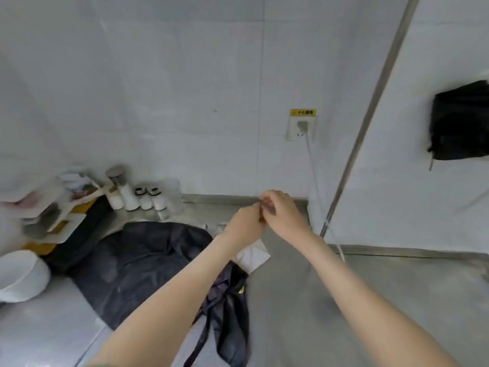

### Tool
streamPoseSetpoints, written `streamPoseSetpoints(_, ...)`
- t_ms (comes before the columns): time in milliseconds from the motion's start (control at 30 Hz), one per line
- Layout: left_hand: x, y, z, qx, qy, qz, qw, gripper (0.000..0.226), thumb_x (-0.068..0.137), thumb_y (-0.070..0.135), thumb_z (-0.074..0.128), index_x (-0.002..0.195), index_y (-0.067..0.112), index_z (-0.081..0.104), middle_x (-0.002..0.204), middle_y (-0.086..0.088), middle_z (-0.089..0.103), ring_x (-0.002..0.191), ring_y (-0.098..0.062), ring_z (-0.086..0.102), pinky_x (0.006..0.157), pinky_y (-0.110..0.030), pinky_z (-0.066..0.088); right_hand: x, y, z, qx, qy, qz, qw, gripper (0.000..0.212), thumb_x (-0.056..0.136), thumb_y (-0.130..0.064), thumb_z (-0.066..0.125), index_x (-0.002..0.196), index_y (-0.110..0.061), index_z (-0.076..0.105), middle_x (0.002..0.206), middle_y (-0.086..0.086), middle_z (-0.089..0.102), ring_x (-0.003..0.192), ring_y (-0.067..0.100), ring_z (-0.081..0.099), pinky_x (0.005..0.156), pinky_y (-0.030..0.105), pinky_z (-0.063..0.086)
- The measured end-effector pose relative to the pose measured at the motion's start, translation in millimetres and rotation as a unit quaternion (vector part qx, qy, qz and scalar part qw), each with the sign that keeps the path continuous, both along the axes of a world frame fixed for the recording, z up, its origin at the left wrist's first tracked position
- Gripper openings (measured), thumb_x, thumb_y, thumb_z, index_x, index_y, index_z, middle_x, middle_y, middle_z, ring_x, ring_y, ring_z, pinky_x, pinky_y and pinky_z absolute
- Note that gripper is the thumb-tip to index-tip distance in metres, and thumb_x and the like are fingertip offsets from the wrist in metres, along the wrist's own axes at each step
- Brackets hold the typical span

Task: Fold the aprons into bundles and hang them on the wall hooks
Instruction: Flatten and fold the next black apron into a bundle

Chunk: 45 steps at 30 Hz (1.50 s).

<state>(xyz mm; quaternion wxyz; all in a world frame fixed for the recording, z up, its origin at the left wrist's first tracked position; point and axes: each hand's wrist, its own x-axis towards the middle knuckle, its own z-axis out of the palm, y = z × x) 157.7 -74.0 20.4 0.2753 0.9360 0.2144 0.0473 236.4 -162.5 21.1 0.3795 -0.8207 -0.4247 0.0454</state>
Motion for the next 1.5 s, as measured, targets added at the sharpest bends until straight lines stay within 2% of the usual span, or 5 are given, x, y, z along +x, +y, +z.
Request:
streamPoseSetpoints(467,-208,145,-121,-0.103,0.147,0.126,0.976,0.041,0.101,0.014,0.041,0.142,0.018,0.04,0.119,-0.01,0.062,0.102,-0.026,0.061,0.087,-0.038,0.051,-104,110,-189,-0.414,0.034,-0.063,0.907,0.044,0.092,-0.029,0.057,0.131,-0.014,0.046,0.134,0.009,0.05,0.128,0.029,0.04,0.103,0.041,0.032)
streamPoseSetpoints(800,-149,132,-100,0.157,0.094,0.042,0.982,0.086,0.088,0.018,0.06,0.154,0.029,0.006,0.158,-0.016,0.003,0.142,-0.031,0.016,0.115,-0.045,0.019,-82,112,-82,-0.094,0.151,0.085,0.98,0.013,0.096,-0.016,0.053,0.085,-0.016,0.061,0.084,-0.002,0.062,0.078,0.009,0.054,0.073,0.027,0.039)
streamPoseSetpoints(1133,-78,116,-20,0.051,-0.033,0.057,0.997,0.025,0.099,0.023,0.043,0.118,0.01,0.053,0.104,-0.015,0.067,0.098,-0.035,0.061,0.079,-0.038,0.047,-17,17,29,-0.134,0.053,-0.092,0.985,0.014,0.095,-0.02,0.054,0.109,-0.017,0.056,0.112,0.006,0.059,0.108,0.024,0.052,0.086,0.032,0.038)
streamPoseSetpoints(1300,-54,70,17,0.042,-0.027,-0.092,0.995,0.036,0.098,0.008,0.038,0.133,0.007,0.047,0.118,-0.017,0.063,0.103,-0.034,0.06,0.083,-0.041,0.048,-54,10,34,-0.193,-0.015,0.079,0.978,0.092,0.083,-0.035,0.07,0.151,-0.035,0.007,0.157,-0.005,0.017,0.142,0.016,0.015,0.118,0.041,0.013)
streamPoseSetpoints(1500,-56,54,25,-0.024,-0.045,-0.095,0.994,0.025,0.091,0.033,0.058,0.107,0.014,0.052,0.108,-0.006,0.063,0.102,-0.027,0.059,0.087,-0.04,0.047,-51,5,25,-0.094,0.032,-0.001,0.995,0.034,0.091,-0.011,0.061,0.125,-0.014,0.059,0.118,0.005,0.065,0.11,0.022,0.059,0.089,0.027,0.044)
